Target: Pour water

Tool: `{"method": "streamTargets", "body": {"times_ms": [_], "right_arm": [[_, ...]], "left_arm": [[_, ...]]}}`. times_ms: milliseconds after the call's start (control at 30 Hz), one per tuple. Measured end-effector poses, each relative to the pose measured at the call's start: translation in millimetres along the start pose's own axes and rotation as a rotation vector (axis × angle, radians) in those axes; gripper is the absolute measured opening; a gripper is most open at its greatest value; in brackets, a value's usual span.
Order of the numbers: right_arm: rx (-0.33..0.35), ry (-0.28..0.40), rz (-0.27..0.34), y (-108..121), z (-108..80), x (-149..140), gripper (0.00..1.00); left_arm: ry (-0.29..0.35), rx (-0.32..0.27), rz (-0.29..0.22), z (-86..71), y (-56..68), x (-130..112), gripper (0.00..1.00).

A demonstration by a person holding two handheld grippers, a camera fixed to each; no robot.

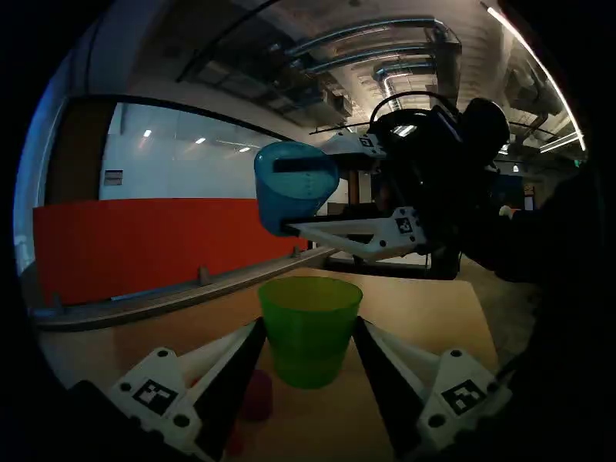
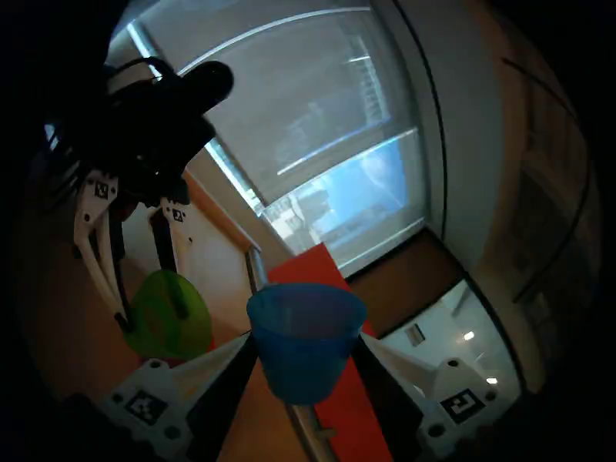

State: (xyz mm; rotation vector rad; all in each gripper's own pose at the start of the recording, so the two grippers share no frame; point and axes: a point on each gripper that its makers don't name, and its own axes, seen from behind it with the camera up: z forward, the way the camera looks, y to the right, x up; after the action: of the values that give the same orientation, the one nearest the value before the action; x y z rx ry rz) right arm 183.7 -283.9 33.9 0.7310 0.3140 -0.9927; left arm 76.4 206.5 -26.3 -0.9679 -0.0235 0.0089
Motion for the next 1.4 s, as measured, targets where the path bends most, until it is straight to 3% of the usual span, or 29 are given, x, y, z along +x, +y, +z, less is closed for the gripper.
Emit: {"method": "streamTargets", "body": {"times_ms": [267,767,1100,1400], "right_arm": [[0.002,0.01,0.28,2,-4.4,-3,0.86],[0.024,-0.002,0.673,10,-3.1,0,0.85],[0.03,0.002,0.77,11,-2.6,9,0.85],[0.038,0.021,0.905,16,-3.9,5,0.85]], "left_arm": [[0.004,0.01,0.002,-3.9,-2.8,4,0.82],[0.007,0.017,0.007,-7.0,-4.9,10,0.82],[0.003,0.013,0.006,-6.4,-2.9,9,0.82],[0.002,0.009,0.01,-6.8,-1.7,12,0.82]]}}
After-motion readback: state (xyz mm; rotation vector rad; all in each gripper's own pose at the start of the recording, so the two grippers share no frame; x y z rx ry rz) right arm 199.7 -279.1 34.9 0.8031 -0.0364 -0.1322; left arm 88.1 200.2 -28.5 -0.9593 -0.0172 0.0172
